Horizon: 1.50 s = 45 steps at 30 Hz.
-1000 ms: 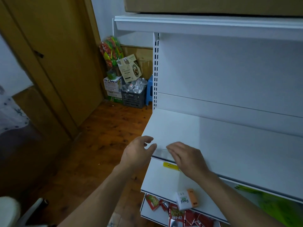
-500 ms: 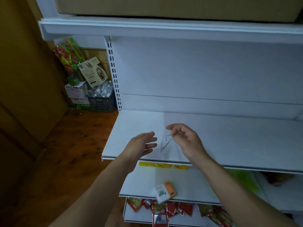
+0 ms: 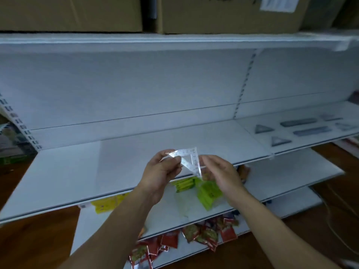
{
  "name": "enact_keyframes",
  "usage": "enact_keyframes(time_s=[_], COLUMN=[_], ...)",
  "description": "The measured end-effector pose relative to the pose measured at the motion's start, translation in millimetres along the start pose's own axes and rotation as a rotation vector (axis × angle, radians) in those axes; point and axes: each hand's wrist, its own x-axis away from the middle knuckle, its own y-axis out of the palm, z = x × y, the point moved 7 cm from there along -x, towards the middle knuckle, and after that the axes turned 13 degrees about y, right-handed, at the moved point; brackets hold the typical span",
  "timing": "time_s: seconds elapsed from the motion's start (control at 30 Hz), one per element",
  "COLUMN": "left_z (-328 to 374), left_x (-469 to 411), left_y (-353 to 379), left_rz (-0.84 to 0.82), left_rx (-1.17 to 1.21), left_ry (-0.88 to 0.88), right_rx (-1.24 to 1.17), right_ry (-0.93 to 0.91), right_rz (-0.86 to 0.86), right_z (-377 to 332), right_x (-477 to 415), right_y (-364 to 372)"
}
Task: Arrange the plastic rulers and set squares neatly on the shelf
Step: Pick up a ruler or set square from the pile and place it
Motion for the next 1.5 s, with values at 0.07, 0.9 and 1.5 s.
enact_keyframes(time_s=[0.07, 0.9, 1.5], left_z=[-24, -219, -244], left_x=[4, -52, -162], left_y=[44, 423, 459], left_rz=[-0.036, -0.440, 0.008], left_rx=[-0.013, -0.352, -0.423], left_ry=[0.003, 0.080, 0.193], right_rx=[0.075, 0.183, 0.308], right_ry=[-0.006, 0.097, 0.058], right_rz=[0.046, 0.560, 0.177], right_z=[4, 28, 1], right_x=[11, 2, -187], right_y=[-51, -476, -539])
